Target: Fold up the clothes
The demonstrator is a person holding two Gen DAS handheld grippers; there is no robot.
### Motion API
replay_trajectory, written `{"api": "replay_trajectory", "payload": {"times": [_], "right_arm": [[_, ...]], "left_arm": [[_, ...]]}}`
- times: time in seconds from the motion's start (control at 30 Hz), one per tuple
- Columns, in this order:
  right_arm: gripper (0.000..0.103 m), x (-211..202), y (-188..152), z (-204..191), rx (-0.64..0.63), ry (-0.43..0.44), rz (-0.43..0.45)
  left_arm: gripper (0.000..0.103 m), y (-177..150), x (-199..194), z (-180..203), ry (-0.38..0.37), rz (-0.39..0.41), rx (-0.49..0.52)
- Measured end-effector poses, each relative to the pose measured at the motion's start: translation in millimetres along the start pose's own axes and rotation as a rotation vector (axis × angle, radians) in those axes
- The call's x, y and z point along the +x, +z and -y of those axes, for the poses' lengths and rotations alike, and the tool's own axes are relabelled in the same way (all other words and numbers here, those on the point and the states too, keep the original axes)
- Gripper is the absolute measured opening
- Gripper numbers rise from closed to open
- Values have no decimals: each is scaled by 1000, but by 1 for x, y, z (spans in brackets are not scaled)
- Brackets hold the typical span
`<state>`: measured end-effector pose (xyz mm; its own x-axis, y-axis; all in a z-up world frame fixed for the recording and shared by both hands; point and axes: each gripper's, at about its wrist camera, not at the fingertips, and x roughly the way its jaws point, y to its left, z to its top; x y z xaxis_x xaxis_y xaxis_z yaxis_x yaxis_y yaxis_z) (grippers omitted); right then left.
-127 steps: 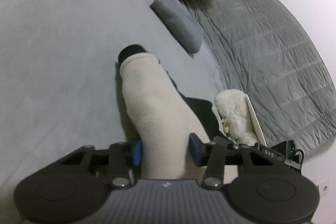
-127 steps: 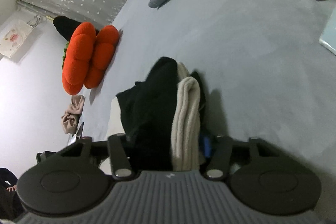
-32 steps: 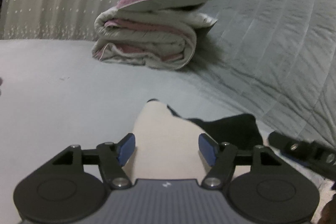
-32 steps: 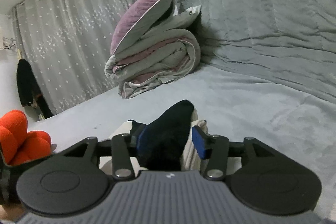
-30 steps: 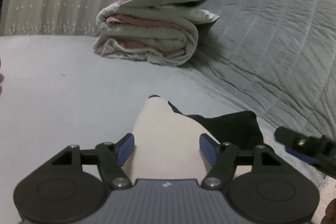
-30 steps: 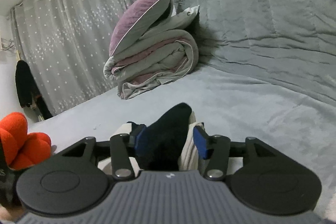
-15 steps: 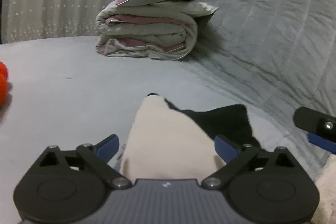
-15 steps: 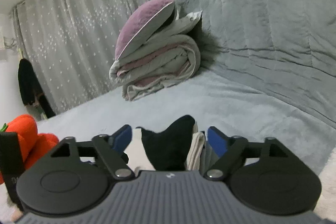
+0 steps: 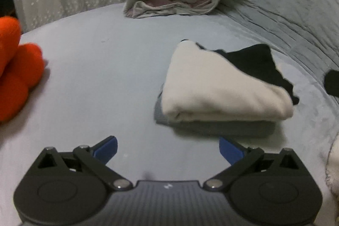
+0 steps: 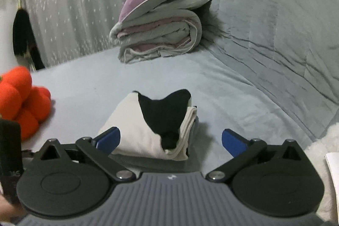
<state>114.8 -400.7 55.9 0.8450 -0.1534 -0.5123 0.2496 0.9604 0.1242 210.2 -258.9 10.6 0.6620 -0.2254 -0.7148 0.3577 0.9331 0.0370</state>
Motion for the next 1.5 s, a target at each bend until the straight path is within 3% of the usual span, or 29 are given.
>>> {"api": "replay_trajectory", "payload": {"times": [0.1,0.3,0.57,1.5], "right_arm": [[103,10,-4,-10,-40,9,-37],[103,14,-12,-24,-110,-36,-78],[103,18,-17,-30,-155,-73,-104],[103,20,-19,-36,-178,-72,-115]], "left_arm": [[102,-3,3,7,32,-25,47],[102,-3,5,9,-31,-40,41],[102,-3,3,8,-34,-35,40],[102,-2,3,11,-35,-38,52]]}}
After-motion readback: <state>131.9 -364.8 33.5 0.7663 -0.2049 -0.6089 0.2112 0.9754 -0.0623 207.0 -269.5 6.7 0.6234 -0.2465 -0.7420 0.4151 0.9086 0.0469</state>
